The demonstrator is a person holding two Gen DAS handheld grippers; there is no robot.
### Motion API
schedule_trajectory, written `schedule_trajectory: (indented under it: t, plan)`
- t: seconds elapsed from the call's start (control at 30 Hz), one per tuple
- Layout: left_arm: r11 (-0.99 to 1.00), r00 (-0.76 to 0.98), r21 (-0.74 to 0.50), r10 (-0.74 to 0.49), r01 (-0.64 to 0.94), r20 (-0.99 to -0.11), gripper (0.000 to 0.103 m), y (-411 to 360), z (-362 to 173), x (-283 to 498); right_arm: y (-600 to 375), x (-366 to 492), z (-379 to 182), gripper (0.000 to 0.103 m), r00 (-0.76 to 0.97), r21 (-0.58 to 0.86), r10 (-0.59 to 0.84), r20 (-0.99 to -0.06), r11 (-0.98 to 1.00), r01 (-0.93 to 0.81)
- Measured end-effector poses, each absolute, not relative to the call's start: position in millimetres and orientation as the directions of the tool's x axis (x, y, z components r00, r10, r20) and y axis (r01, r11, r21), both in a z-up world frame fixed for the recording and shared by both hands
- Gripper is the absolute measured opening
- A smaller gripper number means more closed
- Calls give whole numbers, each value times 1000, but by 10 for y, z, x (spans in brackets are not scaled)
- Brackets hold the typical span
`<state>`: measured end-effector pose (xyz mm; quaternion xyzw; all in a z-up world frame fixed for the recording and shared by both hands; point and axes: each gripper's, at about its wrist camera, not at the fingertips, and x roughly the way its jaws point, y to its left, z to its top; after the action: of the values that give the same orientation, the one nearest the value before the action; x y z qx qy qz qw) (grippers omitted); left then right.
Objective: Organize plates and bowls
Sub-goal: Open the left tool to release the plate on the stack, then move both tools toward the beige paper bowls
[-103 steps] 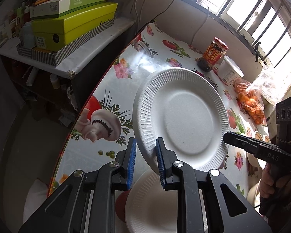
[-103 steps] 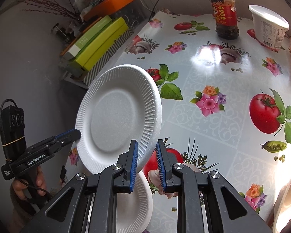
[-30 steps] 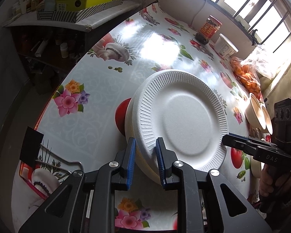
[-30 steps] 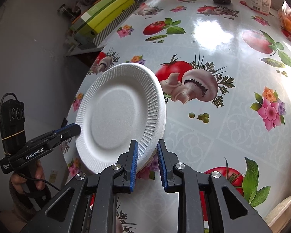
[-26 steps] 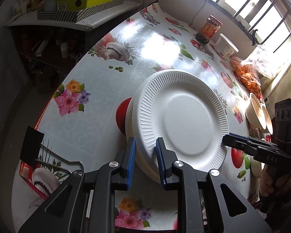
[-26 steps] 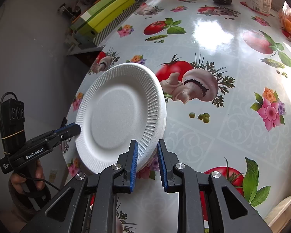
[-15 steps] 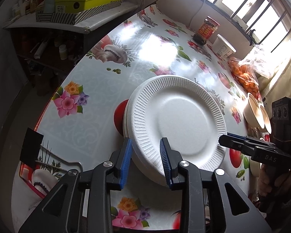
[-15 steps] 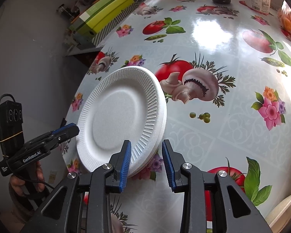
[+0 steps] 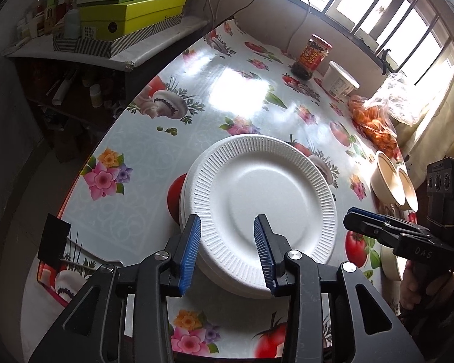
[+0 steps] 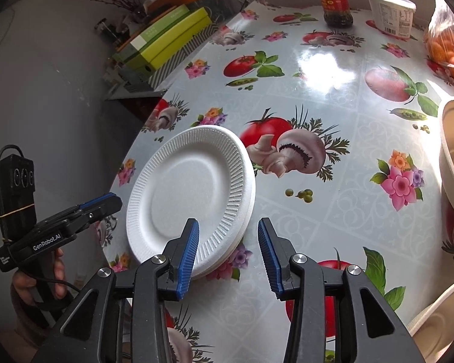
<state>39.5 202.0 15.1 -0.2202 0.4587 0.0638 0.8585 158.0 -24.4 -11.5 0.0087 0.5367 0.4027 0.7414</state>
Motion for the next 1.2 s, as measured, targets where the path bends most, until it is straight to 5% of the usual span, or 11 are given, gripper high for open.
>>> schedule_trajectory:
  t: [1.2]
  plan:
    - [970, 549, -242, -201, -3, -811, 38, 504, 441, 1085, -1813, 1526, 303, 40, 361, 403, 553, -751, 817, -412]
